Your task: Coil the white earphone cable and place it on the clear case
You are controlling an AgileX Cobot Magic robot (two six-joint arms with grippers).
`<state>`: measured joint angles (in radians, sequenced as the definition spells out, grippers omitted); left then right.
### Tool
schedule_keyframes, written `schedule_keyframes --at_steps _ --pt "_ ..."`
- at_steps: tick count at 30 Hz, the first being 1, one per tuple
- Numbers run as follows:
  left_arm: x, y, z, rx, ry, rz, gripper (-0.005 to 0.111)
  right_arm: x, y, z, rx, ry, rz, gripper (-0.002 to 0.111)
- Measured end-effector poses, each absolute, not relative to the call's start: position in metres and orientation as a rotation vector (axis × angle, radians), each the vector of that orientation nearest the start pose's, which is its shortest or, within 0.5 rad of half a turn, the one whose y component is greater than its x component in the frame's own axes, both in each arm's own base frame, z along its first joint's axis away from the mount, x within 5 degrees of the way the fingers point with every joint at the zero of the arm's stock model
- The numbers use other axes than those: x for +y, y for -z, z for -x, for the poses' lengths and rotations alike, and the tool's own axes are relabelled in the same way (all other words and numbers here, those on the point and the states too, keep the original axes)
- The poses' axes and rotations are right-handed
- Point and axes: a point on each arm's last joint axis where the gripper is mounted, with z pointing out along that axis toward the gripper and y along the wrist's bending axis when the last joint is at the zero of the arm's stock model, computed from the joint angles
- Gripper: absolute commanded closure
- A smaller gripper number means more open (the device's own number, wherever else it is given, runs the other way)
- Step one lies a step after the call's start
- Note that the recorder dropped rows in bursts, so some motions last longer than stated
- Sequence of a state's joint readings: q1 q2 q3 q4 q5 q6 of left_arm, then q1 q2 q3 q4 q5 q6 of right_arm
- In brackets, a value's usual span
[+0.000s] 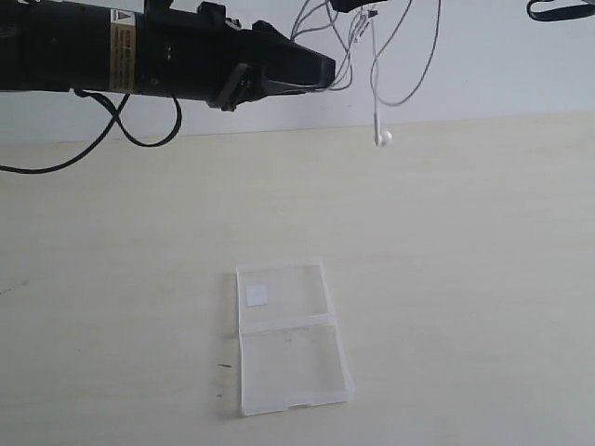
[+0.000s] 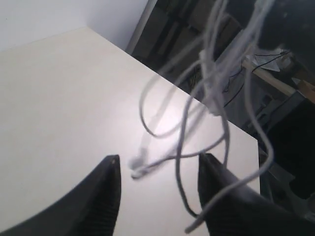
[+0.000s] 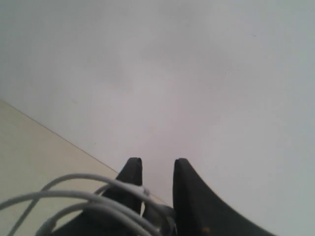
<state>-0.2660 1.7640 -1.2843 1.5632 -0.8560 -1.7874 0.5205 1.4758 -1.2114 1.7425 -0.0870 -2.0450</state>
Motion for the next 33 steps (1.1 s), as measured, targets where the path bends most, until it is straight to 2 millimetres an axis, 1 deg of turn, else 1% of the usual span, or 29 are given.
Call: schedule_keyframes --at_steps 6,11,16,22,33 --pt "-0.168 -0.297 -0.357 1.881 1.152 -0.623 0.058 0.166 -0.368 -0.31 1.65 -0.06 0.631 0.108" --pt "-0.169 -0.3 -0.355 1.866 1.171 -0.641 0.058 0.167 -0.362 -0.313 1.664 -0.045 0.64 0.108" --pt "-0.167 -0.32 -0.348 1.814 1.153 -0.667 0.058 0.167 -0.358 -0.316 1.678 -0.035 0.638 0.108" --pt "-0.166 -0.326 -0.342 1.804 1.117 -0.713 0.058 0.165 -0.357 -0.317 1.686 -0.015 0.629 0.108" --pt "-0.165 -0.32 -0.339 1.87 1.089 -0.771 0.058 0.165 -0.357 -0.317 1.689 -0.009 0.625 0.108"
